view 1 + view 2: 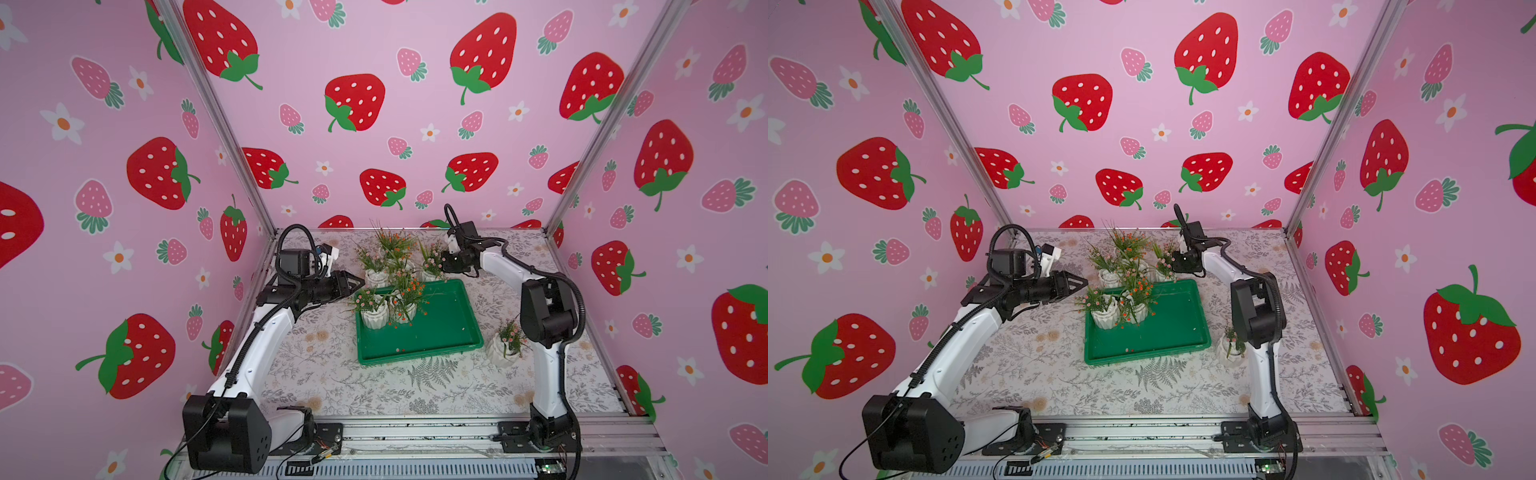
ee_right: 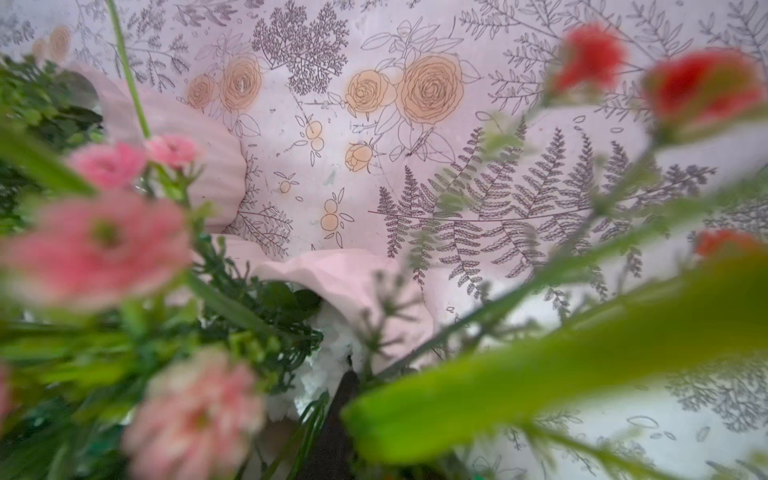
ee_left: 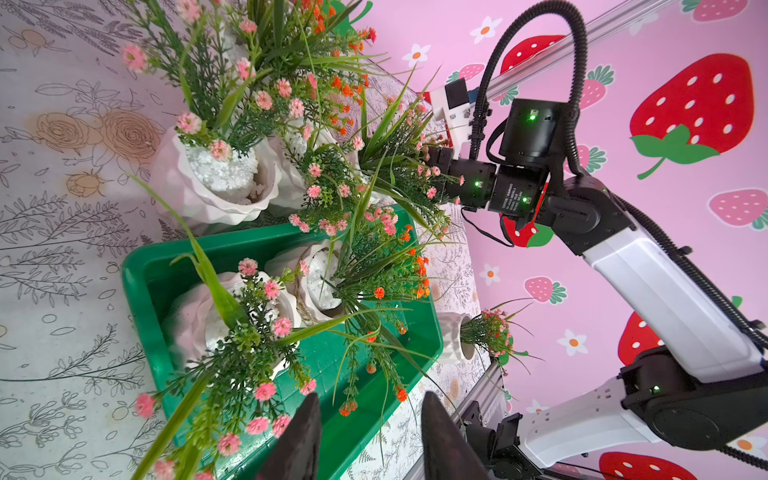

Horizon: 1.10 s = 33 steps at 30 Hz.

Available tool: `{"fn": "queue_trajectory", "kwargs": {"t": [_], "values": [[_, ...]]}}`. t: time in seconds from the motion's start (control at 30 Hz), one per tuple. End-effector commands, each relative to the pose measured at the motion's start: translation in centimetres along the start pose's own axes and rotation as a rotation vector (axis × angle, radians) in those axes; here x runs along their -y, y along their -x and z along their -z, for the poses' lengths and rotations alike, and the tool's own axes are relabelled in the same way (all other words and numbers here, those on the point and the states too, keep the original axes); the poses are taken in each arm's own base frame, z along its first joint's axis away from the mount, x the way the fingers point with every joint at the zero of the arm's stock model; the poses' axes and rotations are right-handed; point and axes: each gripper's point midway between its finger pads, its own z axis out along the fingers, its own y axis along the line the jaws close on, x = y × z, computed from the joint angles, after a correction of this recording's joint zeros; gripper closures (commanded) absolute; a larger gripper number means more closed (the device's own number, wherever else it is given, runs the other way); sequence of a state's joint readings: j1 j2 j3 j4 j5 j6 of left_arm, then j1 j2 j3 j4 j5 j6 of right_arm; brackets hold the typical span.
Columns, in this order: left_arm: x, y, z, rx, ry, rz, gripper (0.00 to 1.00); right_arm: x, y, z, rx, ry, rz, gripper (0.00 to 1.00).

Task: Put the potted gypsophila into the storage box
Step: Pick up the baby's breath potted plant from the center of the board.

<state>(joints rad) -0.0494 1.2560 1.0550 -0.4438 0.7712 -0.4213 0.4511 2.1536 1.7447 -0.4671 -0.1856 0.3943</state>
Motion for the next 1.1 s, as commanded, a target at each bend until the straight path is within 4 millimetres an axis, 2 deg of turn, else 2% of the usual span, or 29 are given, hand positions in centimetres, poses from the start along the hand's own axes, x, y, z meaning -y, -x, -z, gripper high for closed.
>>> {"fn": "queue_trajectory", "kwargs": {"t": [0.0,0.37,0.77,1.07], "values": [[-0.2,-0.1,0.0,0.001,-0.005,0.002,0.58,1.0,-2.2,-1.3,-0.075,-0.048,-0.002,0.86],[-0.1,-0.1,0.1,0.004,-0.005,0.003,0.58,-0.3,-0.6,0.9,-0.015,0.005,-0.006,1.00],[0.1,-0.1,0.3,0.015,-0.005,-0.009,0.58,-1.7,2.0,5.5,0.116,0.071,-0.021,1.00],[0.0,-0.1,0.3,0.017,-0.002,-0.004,0.58,-1.9,2.6,7.7,0.165,0.112,-0.044,1.00]]}}
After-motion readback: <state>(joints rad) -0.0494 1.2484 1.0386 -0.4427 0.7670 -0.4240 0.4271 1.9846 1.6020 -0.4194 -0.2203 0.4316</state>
